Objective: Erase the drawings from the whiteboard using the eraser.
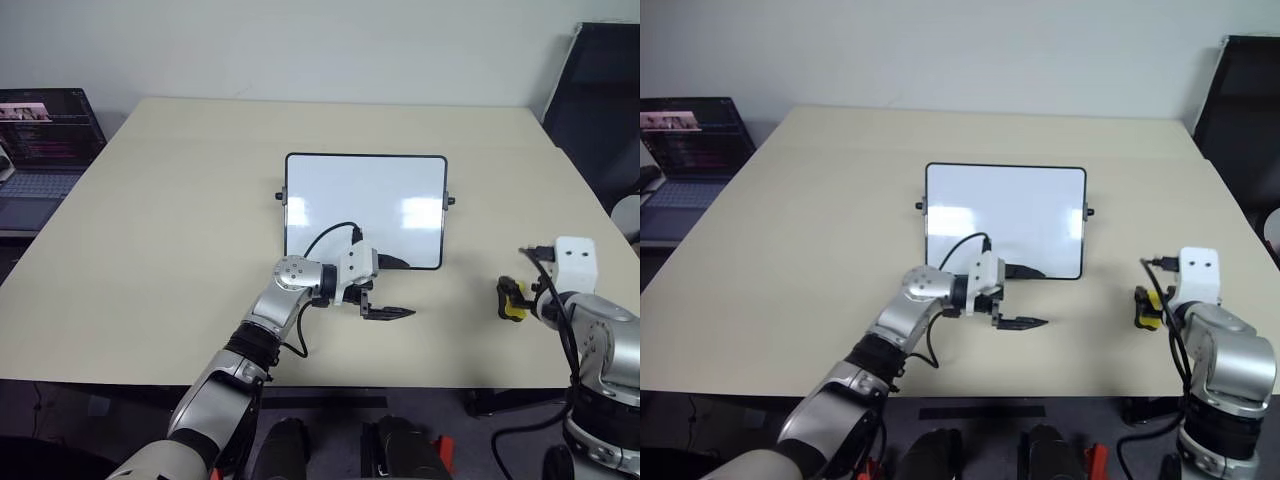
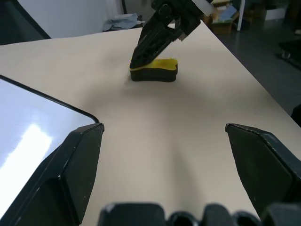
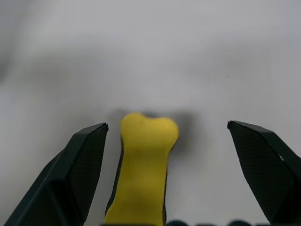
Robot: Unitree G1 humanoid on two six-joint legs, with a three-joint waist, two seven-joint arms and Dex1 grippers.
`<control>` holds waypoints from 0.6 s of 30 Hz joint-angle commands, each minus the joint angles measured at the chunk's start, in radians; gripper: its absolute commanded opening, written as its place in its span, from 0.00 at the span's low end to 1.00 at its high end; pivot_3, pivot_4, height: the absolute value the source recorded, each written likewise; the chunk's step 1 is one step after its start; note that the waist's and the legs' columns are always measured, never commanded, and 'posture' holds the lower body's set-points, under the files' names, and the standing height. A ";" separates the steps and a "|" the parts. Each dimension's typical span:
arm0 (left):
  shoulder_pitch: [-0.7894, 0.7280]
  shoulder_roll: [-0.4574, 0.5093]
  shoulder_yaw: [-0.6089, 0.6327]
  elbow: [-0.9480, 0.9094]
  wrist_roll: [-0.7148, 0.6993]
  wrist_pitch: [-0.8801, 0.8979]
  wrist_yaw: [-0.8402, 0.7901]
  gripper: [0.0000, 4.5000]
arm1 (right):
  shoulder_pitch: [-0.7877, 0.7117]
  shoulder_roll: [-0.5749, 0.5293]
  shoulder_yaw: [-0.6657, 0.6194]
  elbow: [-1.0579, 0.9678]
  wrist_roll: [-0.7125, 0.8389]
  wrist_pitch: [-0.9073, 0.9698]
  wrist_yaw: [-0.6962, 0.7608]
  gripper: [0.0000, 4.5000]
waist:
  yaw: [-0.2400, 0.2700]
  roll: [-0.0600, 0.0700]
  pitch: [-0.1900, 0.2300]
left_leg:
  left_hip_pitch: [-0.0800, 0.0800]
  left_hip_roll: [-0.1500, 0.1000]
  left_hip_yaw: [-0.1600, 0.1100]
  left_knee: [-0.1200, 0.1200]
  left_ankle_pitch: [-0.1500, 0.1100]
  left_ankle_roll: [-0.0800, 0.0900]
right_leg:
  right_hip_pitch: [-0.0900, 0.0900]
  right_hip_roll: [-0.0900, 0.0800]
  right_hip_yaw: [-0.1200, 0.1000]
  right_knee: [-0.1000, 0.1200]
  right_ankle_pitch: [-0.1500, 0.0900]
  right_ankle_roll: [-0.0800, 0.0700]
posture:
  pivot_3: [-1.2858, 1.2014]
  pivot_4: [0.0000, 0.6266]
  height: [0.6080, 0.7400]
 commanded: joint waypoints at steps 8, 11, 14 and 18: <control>0.001 0.123 0.279 -0.020 0.023 0.079 0.427 1.00 | 0.011 0.086 -0.022 -0.098 -0.019 -0.327 -0.133 1.00 | 0.003 0.000 0.000 | 0.000 0.001 -0.001 -0.001 0.000 0.000 | 0.000 0.001 -0.001 -0.001 0.000 0.000 | 0.52 0.24 1.00; 0.046 0.158 0.370 -0.016 0.027 0.090 0.580 1.00 | 0.148 0.080 0.059 -0.047 -0.063 -0.559 -0.142 1.00 | 0.004 0.000 0.000 | 0.000 0.002 0.000 -0.001 0.000 0.000 | 0.000 -0.002 -0.001 -0.001 0.000 0.000 | 0.52 0.24 1.00; 0.134 0.201 0.447 -0.042 0.038 0.096 0.701 1.00 | 0.257 0.120 0.056 0.030 -0.065 -0.784 -0.171 1.00 | 0.002 0.000 0.000 | 0.000 0.002 0.000 0.000 0.000 0.000 | 0.001 -0.004 -0.001 0.000 0.000 0.000 | 0.52 0.24 1.00; 0.261 0.286 0.492 -0.061 0.070 0.085 0.763 1.00 | 0.326 0.155 0.106 0.121 -0.094 -0.973 -0.227 1.00 | -0.011 0.000 0.000 | 0.003 0.003 0.000 0.000 0.000 0.000 | 0.001 -0.003 0.001 0.001 0.000 0.001 | 0.52 0.24 1.00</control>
